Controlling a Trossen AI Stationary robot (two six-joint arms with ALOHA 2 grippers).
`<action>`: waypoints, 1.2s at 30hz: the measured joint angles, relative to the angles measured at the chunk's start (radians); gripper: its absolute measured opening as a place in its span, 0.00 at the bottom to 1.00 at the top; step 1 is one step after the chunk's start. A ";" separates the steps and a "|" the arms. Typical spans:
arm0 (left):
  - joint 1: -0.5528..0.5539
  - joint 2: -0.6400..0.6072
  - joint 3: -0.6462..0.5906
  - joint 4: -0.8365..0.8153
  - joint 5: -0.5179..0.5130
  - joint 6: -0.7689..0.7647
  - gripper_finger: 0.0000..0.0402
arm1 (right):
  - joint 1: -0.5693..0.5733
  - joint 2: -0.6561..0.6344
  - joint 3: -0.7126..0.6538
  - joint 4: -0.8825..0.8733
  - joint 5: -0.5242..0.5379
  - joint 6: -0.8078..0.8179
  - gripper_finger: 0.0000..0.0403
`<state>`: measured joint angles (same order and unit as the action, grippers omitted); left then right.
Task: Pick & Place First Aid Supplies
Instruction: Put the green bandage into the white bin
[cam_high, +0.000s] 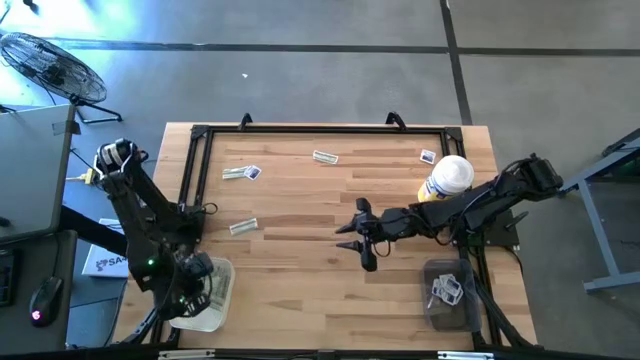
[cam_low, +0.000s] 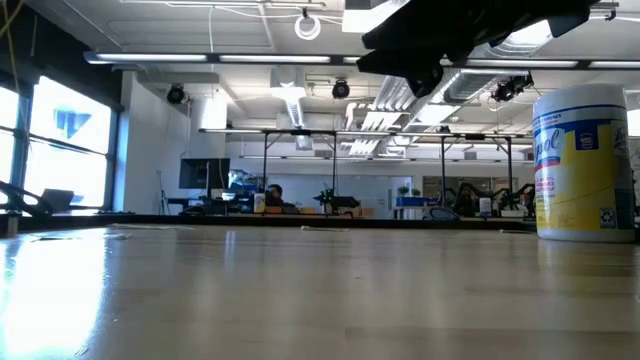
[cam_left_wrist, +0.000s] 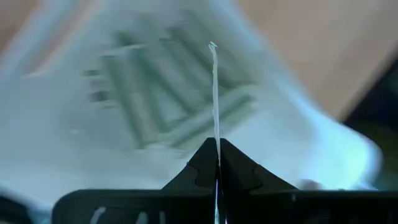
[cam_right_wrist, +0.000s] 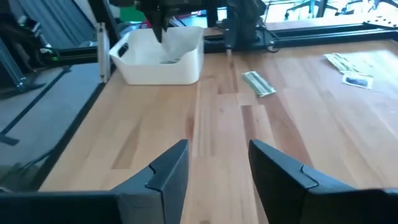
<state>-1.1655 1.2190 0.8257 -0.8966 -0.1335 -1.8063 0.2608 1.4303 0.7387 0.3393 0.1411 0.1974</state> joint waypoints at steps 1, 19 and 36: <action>-0.009 0.008 0.000 -0.029 -0.007 -0.021 0.00 | -0.005 0.000 0.000 -0.004 0.000 0.002 0.40; -0.020 0.187 0.102 -0.252 0.044 -0.136 0.00 | -0.027 0.000 0.000 -0.019 0.001 0.010 0.39; 0.086 0.459 0.267 -0.429 0.159 -0.086 0.00 | -0.031 0.001 0.000 -0.023 -0.031 0.089 0.38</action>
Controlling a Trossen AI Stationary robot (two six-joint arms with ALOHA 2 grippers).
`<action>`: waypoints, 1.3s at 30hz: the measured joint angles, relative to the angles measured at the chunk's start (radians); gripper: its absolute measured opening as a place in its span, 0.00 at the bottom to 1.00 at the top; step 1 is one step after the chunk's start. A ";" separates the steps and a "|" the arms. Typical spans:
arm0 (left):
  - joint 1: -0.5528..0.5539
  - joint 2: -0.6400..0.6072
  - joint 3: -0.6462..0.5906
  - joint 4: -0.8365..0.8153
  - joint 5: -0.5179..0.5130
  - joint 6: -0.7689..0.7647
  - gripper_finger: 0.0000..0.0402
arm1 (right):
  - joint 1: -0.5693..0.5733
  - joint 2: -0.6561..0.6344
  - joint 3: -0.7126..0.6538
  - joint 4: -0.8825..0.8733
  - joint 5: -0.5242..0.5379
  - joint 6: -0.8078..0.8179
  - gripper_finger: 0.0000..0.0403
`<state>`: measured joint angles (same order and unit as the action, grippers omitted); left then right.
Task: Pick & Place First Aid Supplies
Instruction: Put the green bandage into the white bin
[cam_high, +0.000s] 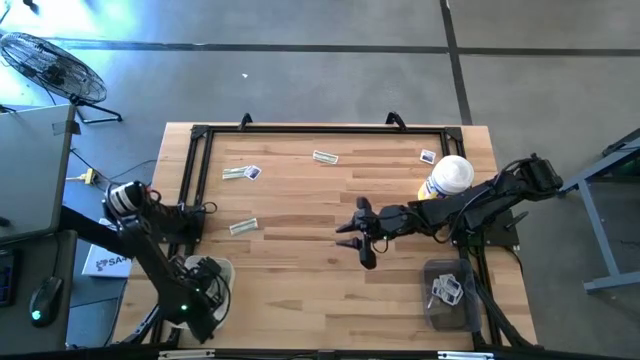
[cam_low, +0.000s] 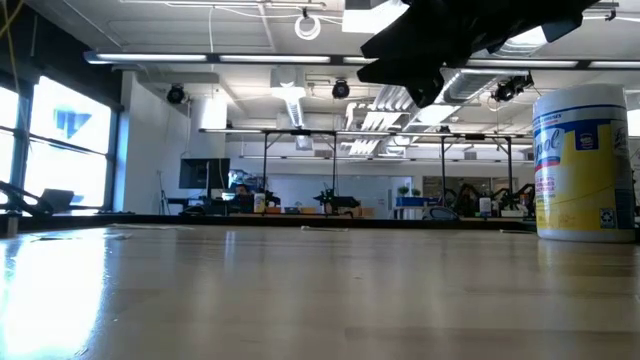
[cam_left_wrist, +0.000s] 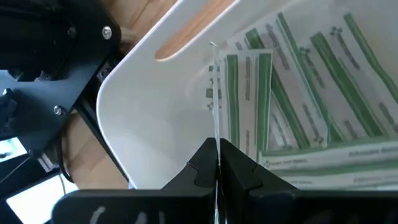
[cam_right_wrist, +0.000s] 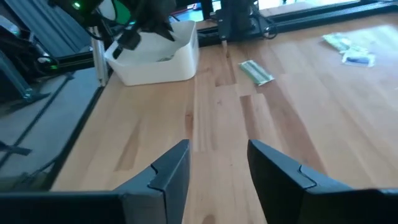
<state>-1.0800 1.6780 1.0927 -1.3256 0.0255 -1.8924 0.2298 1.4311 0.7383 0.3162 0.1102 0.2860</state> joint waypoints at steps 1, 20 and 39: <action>0.011 0.006 0.000 0.001 0.009 0.003 0.01 | 0.000 0.000 0.000 -0.001 -0.012 0.010 0.38; 0.052 0.059 0.092 0.071 -0.025 0.137 0.24 | 0.035 0.000 0.000 -0.006 -0.043 0.054 0.38; 0.309 -0.005 0.229 -0.030 -0.437 0.432 0.24 | 0.043 0.000 0.000 -0.004 -0.051 0.052 0.39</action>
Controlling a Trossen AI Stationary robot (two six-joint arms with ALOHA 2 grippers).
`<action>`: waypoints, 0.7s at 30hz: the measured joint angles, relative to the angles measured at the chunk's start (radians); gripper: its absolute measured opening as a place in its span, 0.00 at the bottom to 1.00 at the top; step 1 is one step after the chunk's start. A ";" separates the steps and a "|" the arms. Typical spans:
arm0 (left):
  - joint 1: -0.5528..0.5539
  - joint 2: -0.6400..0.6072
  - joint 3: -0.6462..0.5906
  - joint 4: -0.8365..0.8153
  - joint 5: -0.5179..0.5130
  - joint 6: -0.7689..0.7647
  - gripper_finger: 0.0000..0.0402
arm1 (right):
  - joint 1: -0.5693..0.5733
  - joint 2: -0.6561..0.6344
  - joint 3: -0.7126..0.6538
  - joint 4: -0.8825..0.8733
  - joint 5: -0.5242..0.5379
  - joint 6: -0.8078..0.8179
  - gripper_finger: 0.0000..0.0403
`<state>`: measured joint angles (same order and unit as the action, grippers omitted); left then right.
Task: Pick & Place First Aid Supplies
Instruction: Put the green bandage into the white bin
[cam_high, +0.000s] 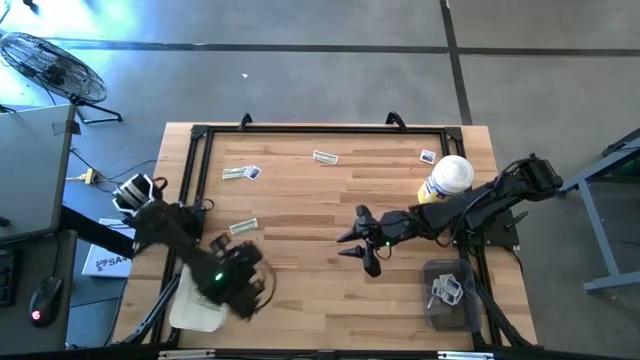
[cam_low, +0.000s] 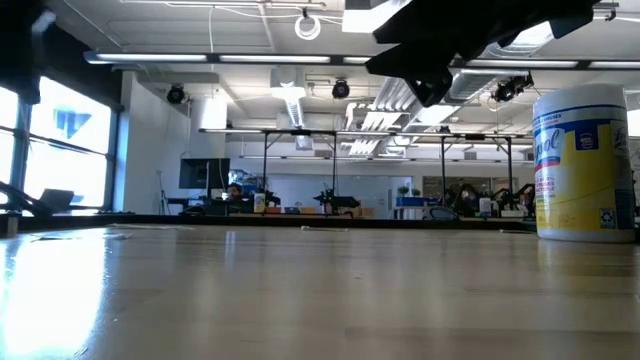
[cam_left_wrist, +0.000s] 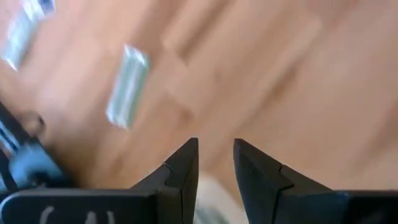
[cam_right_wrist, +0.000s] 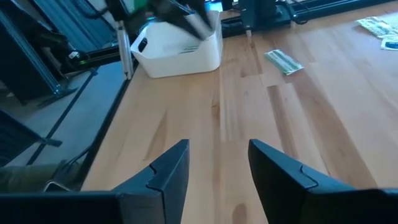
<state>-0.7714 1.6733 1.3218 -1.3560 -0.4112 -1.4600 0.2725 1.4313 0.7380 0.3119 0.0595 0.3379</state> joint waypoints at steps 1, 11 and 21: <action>0.035 0.000 -0.002 0.004 -0.028 0.038 0.24 | 0.007 0.000 0.000 0.000 -0.003 0.000 0.39; 0.353 -0.004 -0.271 0.375 -0.127 0.206 0.20 | 0.158 0.000 0.000 -0.001 0.013 0.027 0.41; 0.439 -0.071 -0.482 0.534 -0.138 0.045 0.40 | 0.216 0.000 0.000 -0.018 0.065 0.050 0.41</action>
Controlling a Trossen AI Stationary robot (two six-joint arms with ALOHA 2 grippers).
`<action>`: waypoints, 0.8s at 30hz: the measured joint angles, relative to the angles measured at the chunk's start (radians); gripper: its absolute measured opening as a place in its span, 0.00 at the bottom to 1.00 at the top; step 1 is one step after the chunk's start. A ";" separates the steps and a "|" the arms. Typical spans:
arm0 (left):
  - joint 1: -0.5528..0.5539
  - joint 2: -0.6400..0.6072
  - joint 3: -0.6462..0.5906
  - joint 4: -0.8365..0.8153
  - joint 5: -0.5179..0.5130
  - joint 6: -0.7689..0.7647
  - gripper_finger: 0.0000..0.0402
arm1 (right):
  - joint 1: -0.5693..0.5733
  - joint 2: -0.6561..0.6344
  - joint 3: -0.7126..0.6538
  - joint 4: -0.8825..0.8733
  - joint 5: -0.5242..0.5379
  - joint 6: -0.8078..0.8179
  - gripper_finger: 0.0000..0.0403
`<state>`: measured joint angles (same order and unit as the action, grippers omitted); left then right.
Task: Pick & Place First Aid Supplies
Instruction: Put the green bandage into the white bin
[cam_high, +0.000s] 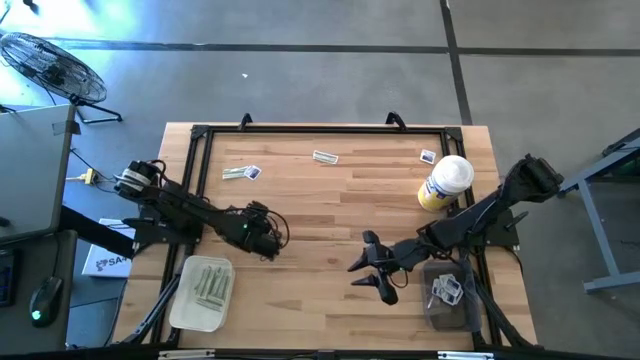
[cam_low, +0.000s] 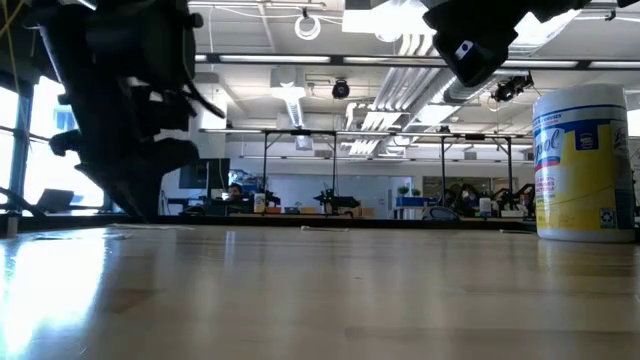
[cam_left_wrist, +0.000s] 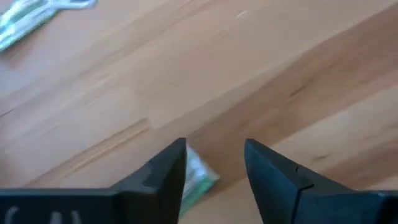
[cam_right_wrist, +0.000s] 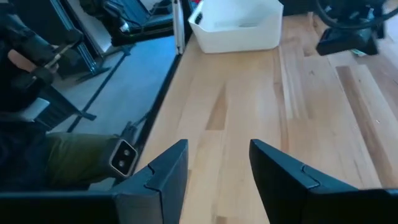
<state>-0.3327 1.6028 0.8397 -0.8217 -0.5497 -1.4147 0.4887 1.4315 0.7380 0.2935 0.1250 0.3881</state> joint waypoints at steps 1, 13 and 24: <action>0.000 0.000 -0.011 -0.001 0.008 -0.015 0.42 | -0.003 0.000 0.000 -0.006 0.003 -0.004 0.41; -0.002 -0.002 -0.103 0.125 0.009 -0.085 0.45 | -0.053 0.000 0.000 -0.034 0.030 -0.012 0.41; -0.001 -0.002 -0.102 0.130 0.039 -0.084 0.25 | -0.057 0.000 0.000 -0.089 0.029 -0.003 0.41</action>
<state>-0.3340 1.6009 0.7376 -0.6913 -0.5109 -1.4982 0.4315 1.4315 0.7380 0.2043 0.1543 0.3847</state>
